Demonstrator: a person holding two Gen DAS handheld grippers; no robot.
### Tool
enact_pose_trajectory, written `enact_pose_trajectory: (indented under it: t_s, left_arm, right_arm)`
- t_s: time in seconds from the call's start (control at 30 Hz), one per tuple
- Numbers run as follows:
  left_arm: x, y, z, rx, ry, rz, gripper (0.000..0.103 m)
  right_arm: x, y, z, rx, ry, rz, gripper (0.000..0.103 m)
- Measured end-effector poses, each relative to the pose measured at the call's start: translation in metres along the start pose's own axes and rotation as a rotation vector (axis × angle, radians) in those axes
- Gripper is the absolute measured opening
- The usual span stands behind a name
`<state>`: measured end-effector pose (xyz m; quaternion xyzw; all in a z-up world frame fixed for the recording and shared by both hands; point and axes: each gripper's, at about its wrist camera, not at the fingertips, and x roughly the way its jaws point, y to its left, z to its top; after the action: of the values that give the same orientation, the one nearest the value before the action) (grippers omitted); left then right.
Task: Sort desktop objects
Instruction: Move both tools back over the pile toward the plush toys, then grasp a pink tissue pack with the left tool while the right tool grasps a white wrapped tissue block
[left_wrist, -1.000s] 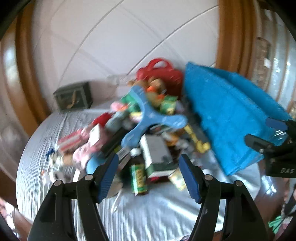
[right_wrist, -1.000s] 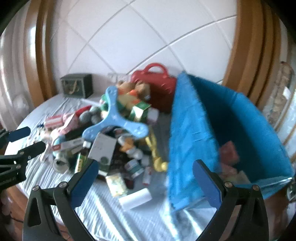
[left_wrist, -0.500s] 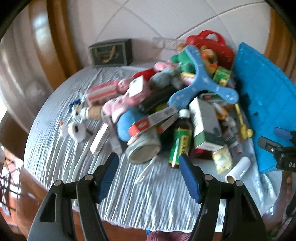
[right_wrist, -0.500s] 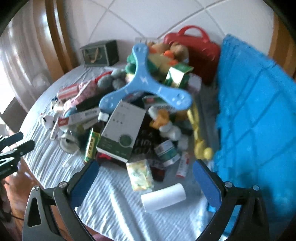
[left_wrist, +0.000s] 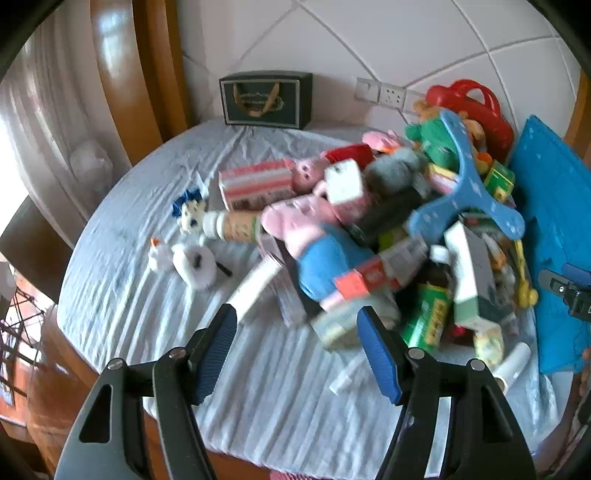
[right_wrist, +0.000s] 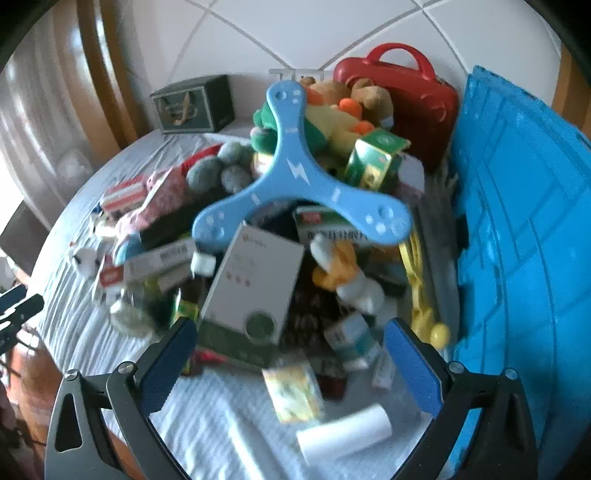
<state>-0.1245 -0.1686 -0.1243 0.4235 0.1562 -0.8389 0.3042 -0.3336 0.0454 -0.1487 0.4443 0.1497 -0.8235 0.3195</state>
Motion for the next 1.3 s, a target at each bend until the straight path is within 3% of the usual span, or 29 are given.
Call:
enact_pose_trajectory:
  t_s: [0.3, 0.43, 0.63, 0.87, 1.0, 1.13, 1.2, 1.3]
  left_arm:
    - [0.065, 0.092, 0.072, 0.070, 0.016, 0.031, 0.067]
    - [0.103, 0.113, 0.104, 0.129, 0.043, -0.014, 0.067]
    - [0.169, 0.109, 0.138, 0.239, 0.114, -0.109, 0.067]
    - [0.238, 0.087, 0.158, 0.355, 0.188, -0.167, 0.067]
    - [0.263, 0.079, 0.164, 0.401, 0.189, -0.131, 0.079]
    - [0.280, 0.077, 0.168, 0.397, 0.188, -0.129, 0.086]
    - [0.283, 0.081, 0.172, 0.364, 0.186, -0.154, 0.087]
    - [0.285, 0.089, 0.175, 0.319, 0.173, -0.186, 0.083]
  right_arm:
    - [0.040, 0.082, 0.067, 0.035, -0.012, -0.018, 0.103]
    - [0.071, 0.133, 0.092, 0.024, 0.007, 0.009, 0.103]
    - [0.127, 0.184, 0.117, 0.026, 0.074, -0.016, 0.103]
    - [0.179, 0.204, 0.124, 0.027, 0.159, -0.061, 0.103]
    - [0.194, 0.203, 0.128, 0.014, 0.176, -0.129, 0.103]
    - [0.203, 0.206, 0.132, -0.022, 0.171, -0.186, 0.094]
    - [0.208, 0.206, 0.132, -0.015, 0.187, -0.157, 0.073]
    - [0.212, 0.208, 0.133, -0.024, 0.182, -0.166, 0.073]
